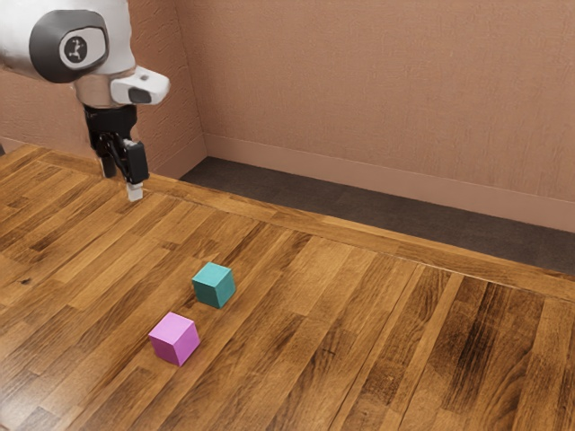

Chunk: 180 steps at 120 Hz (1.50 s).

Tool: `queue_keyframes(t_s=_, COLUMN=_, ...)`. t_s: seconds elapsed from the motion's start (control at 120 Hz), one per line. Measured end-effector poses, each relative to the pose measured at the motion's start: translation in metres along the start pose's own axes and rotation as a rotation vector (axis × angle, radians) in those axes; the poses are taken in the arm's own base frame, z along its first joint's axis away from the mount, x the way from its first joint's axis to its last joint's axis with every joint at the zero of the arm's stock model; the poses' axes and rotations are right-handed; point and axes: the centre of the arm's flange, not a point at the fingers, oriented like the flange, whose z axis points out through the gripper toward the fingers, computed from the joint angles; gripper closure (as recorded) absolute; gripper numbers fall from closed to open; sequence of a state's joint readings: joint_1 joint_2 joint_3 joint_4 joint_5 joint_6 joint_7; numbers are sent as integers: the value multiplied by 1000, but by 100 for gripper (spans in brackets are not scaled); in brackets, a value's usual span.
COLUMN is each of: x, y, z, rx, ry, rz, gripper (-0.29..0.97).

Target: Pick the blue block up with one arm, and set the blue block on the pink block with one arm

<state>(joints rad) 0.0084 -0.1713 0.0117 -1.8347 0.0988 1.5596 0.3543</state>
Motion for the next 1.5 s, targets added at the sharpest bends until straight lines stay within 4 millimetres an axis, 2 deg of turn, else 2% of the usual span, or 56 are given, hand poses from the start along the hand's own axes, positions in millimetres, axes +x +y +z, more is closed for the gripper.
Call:
queue_keyframes(t_s=0.067, x=26, y=5, z=20, rx=22, ry=10, rz=131, gripper=0)
queue_keyframes(t_s=0.125, x=39, y=15, z=31, rx=40, ry=20, rz=241, gripper=0)
queue_keyframes(t_s=0.167, x=42, y=18, z=36, rx=52, ry=29, rz=306, gripper=0)
queue_keyframes(t_s=0.258, x=38, y=22, z=71, rx=35, ry=72, rz=421, gripper=0)
queue_keyframes(t_s=0.292, x=39, y=20, z=77, rx=33, ry=95, rz=453, gripper=0)
queue_keyframes(t_s=0.408, x=50, y=-7, z=110, rx=23, ry=138, rz=532, gripper=0)
queue_keyframes(t_s=0.5, x=62, y=-9, z=129, rx=37, ry=167, rz=622, gripper=0)
queue_keyframes(t_s=0.592, x=86, y=-10, z=163, rx=33, ry=162, rz=719, gripper=0)
queue_keyframes(t_s=0.767, x=116, y=0, z=191, rx=49, ry=173, rz=896, gripper=0)
queue_keyframes(t_s=0.992, x=141, y=-12, z=238, rx=25, ry=155, rz=1019, gripper=0)
queue_keyframes(t_s=1.15, x=154, y=-27, z=268, rx=5, ry=141, rz=1071, gripper=0)
queue_keyframes(t_s=1.5, x=161, y=-25, z=314, rx=-33, ry=119, rz=1172, gripper=0)
